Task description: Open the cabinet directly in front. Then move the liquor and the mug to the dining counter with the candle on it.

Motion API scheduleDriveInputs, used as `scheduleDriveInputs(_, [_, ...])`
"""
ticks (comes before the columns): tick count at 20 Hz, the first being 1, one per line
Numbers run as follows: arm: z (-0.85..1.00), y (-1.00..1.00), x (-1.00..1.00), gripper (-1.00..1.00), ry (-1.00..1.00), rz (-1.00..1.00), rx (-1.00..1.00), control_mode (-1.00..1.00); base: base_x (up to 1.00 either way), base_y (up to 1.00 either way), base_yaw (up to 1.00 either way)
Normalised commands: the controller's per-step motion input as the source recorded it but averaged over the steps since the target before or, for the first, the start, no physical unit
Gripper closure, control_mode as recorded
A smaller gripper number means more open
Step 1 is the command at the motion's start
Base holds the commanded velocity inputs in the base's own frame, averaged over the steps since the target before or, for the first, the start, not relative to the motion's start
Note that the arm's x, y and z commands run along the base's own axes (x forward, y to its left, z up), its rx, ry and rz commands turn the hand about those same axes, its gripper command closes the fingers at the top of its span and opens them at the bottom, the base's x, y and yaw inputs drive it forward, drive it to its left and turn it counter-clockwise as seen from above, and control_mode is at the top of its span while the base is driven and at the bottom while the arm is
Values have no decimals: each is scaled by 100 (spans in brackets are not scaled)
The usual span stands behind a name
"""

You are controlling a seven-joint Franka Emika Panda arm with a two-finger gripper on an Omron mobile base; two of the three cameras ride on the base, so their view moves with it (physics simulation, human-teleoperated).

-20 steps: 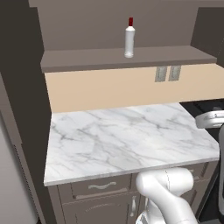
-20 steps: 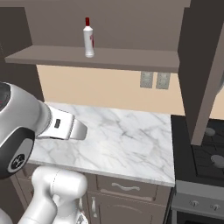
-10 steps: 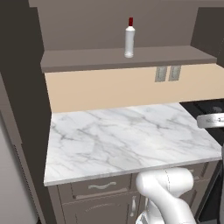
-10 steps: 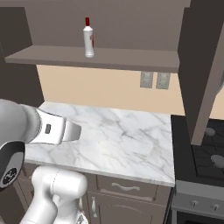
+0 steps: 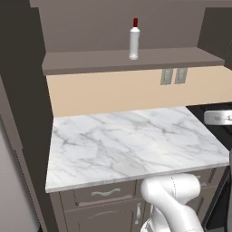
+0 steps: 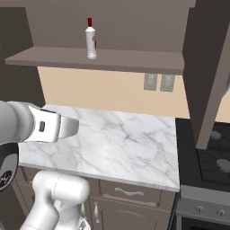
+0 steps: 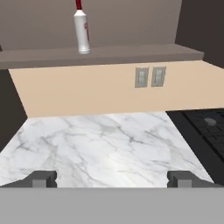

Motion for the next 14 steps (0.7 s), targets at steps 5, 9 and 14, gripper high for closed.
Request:
scheduleDriveInputs(5, [40, 1, 0, -100, 0, 0, 0, -100, 0, 0, 0])
scheduleDriveInputs(9, [29, 0, 9, -100, 0, 0, 0, -100, 0, 0, 0])
scheduleDriveInputs(14, [24, 0, 3, -100, -1, 0, 0, -100, 0, 0, 0])
